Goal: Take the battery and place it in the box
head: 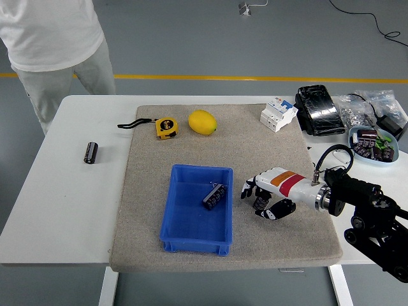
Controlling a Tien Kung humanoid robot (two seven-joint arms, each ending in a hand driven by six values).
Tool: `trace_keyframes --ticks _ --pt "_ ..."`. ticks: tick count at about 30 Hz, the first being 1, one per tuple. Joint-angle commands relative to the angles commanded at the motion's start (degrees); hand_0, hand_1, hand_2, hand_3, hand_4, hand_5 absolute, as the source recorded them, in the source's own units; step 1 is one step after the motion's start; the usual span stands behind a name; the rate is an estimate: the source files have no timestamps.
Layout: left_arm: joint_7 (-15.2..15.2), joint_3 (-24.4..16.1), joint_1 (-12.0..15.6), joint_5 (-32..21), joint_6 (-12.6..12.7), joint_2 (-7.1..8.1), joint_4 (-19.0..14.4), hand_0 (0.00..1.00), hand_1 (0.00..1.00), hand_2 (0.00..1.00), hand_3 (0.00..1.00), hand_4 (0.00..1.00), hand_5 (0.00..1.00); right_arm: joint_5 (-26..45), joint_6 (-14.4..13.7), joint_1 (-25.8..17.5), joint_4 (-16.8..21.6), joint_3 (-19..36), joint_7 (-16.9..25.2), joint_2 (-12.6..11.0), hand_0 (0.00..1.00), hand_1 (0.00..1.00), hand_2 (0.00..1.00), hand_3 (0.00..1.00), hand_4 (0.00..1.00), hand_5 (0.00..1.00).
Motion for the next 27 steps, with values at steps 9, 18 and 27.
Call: trace_keyframes --ticks 9,18,27 --pt "-0.07 0.22 -0.40 -0.25 -0.01 -0.05 -0.07 0.757 0.683 0.703 0.632 0.700 0.599 0.11 -0.44 1.52 -2.09 -0.84 0.48 -0.04 0.488 0.497 0.592 0.609 0.724 0.011" --pt "-0.10 0.32 -0.49 -0.47 -0.03 -0.10 -0.11 0.758 0.686 0.705 0.631 0.700 0.600 -0.09 -0.33 1.97 -3.22 -1.45 0.67 0.06 0.472 0.494 0.584 0.596 0.695 0.002" --pt "0.17 -0.03 -0.47 0.26 -0.11 -0.11 -0.12 0.757 0.686 0.705 0.631 0.700 0.600 -0.05 -0.26 1.98 -3.29 -1.37 0.76 0.07 0.434 0.472 0.564 0.582 0.659 0.002"
